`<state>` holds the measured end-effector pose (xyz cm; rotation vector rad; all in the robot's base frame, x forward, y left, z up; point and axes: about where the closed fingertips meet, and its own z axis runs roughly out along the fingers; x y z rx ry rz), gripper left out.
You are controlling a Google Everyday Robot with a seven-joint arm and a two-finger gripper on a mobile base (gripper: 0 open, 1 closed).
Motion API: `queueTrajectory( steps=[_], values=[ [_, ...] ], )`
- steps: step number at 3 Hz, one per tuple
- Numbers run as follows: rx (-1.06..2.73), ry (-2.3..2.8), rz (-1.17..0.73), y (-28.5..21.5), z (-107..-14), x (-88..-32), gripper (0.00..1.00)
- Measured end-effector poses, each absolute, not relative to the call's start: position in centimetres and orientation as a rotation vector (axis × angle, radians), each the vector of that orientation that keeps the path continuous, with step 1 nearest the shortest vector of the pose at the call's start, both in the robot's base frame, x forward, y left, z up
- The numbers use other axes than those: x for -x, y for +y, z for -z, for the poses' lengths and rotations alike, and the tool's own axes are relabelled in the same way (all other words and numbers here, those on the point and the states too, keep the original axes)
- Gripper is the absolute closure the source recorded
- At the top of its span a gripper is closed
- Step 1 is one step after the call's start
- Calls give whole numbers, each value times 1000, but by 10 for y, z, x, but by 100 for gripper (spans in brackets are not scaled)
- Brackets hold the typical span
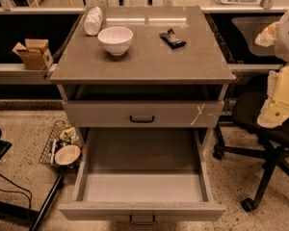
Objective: Place rxbar chocolate into middle drawer
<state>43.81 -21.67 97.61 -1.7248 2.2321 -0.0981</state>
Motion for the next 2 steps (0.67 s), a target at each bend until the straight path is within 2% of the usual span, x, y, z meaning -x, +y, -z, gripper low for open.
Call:
queueTrajectory(
  steps=[2],
  values=[
    [1710,2206,101,-218,-979,-442,0]
  ],
)
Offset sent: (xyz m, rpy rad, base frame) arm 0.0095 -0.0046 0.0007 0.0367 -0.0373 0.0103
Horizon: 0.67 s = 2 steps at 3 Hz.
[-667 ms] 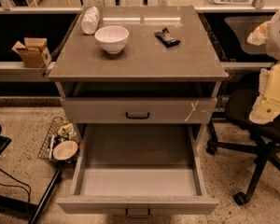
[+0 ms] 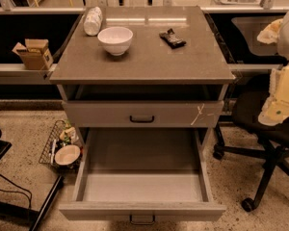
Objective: Place rxbar chocolate into middle drawer
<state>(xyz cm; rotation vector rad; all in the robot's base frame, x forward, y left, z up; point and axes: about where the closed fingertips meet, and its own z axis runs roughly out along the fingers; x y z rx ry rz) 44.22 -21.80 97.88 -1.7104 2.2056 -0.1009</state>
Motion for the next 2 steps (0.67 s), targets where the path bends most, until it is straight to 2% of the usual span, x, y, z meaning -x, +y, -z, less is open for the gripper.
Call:
queueTrajectory(
  steps=[1,2],
  values=[
    [1614,2138,68,-238,-981,-471,0],
    [1412,1998,5,-258,-986,-537,0]
  ],
)
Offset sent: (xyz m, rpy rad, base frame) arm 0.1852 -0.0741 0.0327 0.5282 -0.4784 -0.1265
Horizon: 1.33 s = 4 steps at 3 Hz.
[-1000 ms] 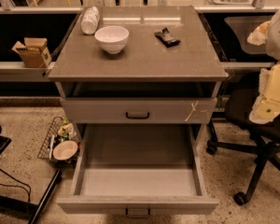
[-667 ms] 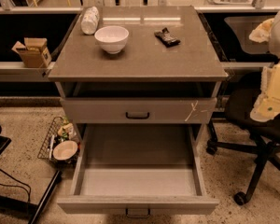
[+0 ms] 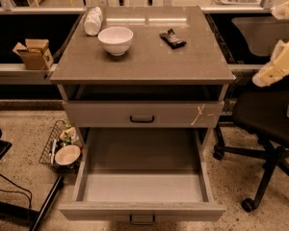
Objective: Place rxbar chocolate into middle drawer
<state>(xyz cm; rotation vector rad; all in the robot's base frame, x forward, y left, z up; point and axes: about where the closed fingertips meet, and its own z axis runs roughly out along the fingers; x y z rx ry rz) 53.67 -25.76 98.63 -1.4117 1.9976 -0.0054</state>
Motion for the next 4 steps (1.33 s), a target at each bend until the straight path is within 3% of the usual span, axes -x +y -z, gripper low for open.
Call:
queueTrajectory(
  steps=[2,4],
  values=[
    [985,1820,-90,-259,-1013,-672,0],
    [925,1803,-97,-256,-1011,-688,0]
  ],
)
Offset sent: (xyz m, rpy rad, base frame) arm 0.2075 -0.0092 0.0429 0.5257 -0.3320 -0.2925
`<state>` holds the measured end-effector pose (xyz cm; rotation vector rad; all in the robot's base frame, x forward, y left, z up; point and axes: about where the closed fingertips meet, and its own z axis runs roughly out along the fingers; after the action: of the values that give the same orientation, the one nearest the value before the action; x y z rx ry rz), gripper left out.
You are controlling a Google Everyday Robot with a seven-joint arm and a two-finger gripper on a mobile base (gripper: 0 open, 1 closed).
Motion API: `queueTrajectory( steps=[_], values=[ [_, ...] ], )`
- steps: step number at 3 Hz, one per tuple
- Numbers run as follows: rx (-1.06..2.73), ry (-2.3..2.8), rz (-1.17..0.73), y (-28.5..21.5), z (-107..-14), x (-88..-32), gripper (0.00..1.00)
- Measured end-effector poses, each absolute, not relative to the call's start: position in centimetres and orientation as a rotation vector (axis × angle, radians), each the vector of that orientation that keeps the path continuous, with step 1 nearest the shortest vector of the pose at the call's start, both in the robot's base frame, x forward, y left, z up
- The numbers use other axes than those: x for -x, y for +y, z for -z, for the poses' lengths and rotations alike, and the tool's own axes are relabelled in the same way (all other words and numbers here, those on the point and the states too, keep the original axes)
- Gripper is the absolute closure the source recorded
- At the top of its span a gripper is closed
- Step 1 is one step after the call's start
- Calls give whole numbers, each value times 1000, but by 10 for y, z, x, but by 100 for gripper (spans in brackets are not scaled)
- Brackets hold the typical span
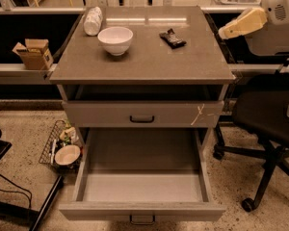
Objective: Place rxbar chocolate into middle drawer
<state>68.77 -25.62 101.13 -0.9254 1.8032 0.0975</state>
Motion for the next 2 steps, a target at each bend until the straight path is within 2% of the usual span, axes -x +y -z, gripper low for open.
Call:
queueTrajectory(
  steps=[2],
  values=[
    [704,1941,-156,-254,-954,-792,0]
  ],
)
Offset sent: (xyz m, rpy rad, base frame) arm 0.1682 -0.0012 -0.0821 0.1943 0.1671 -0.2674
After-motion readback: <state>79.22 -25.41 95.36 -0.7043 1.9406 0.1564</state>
